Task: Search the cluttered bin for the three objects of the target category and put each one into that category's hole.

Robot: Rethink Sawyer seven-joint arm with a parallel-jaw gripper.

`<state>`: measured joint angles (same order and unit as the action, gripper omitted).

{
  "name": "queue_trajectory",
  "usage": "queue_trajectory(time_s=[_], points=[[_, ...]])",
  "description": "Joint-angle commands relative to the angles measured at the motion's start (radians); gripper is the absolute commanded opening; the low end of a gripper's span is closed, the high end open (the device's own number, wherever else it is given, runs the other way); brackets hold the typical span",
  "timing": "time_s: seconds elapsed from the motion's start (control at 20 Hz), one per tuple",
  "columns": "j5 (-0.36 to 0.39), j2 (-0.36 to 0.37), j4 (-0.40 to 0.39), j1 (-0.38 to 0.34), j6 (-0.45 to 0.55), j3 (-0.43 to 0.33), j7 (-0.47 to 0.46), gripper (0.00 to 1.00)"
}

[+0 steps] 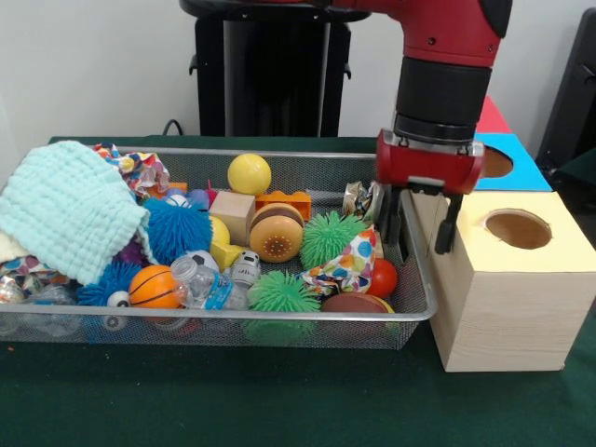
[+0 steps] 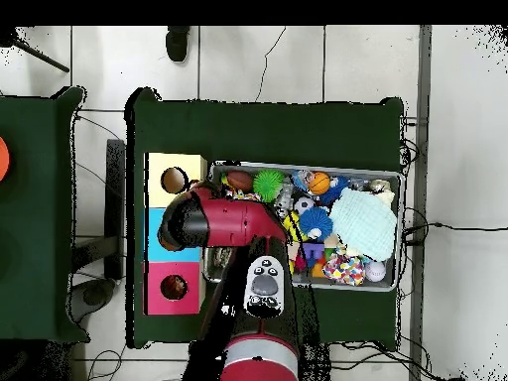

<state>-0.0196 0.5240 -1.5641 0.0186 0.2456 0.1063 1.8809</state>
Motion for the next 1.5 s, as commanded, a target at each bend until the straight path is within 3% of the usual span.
queue_trajectory(time_s=[0.05, 0.3, 0.5, 0.75, 1.5], points=[[0.055, -0.08, 0.124, -0.053, 0.005, -0.084, 0.009, 1.0], [0.079, -0.1, 0.135, -0.084, -0.017, -0.108, -0.007, 1.0], [0.096, -0.132, 0.158, -0.074, -0.017, -0.059, 0.012, 1.0], [0.119, -0.172, 0.174, -0.089, -0.011, -0.059, 0.022, 1.0], [0.111, -0.221, 0.159, -0.057, 0.016, -0.009, 0.081, 1.0]])
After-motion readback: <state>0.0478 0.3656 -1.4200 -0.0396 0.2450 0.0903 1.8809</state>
